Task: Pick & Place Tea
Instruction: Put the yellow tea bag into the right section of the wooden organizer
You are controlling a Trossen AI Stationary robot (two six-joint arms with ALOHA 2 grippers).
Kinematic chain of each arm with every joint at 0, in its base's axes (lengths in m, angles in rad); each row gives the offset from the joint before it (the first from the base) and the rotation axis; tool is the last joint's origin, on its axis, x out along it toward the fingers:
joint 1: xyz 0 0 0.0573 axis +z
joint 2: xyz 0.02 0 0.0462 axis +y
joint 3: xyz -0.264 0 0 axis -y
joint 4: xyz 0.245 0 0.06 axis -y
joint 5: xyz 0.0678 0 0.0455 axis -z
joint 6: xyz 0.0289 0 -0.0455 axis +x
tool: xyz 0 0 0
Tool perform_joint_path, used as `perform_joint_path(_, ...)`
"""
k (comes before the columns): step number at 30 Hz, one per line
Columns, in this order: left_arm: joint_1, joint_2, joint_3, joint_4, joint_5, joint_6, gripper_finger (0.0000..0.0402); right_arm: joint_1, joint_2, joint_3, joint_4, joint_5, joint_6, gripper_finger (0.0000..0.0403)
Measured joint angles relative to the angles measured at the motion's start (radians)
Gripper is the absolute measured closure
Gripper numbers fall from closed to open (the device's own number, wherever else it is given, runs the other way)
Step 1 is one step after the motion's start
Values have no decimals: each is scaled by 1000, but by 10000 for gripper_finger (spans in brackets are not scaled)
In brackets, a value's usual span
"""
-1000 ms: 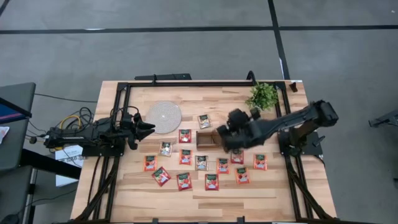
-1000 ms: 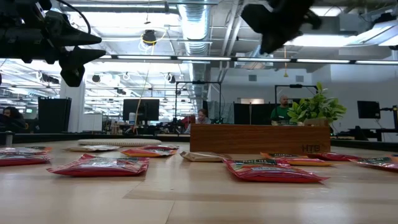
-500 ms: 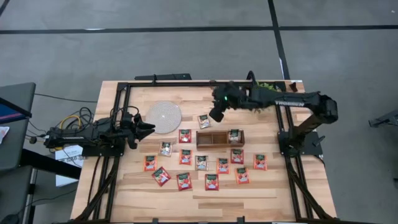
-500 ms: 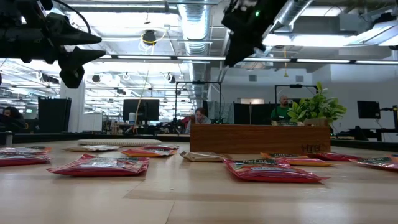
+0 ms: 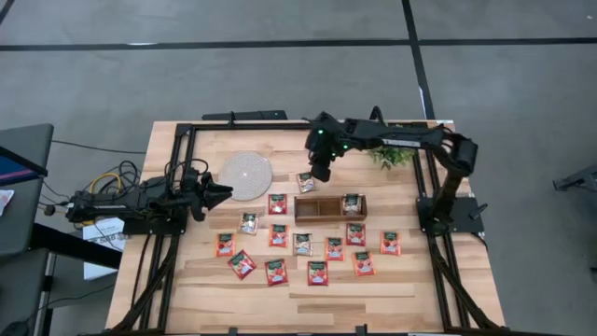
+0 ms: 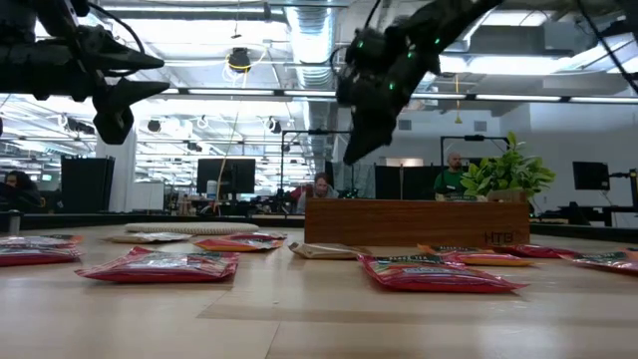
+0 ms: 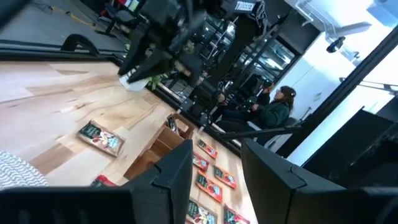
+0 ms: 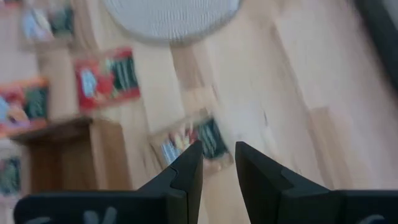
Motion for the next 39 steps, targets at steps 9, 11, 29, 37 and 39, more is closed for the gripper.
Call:
perform_joint_path(9,0,0,0,8,-73,-20,273,-1,156,156,-152,100,-11,315)
perform_joint_path(11,0,0,0,16,-89,-20,273,4,199,209,-173,115,-1,315)
perform_joint_path(29,0,0,0,24,-130,-47,273,57,312,339,-302,134,-16,298)
perform_joint_path(37,0,0,0,24,-130,-46,273,62,312,339,-316,137,-17,241)
perform_joint_path(39,0,0,0,24,-130,-45,273,63,312,339,-316,136,-7,240)
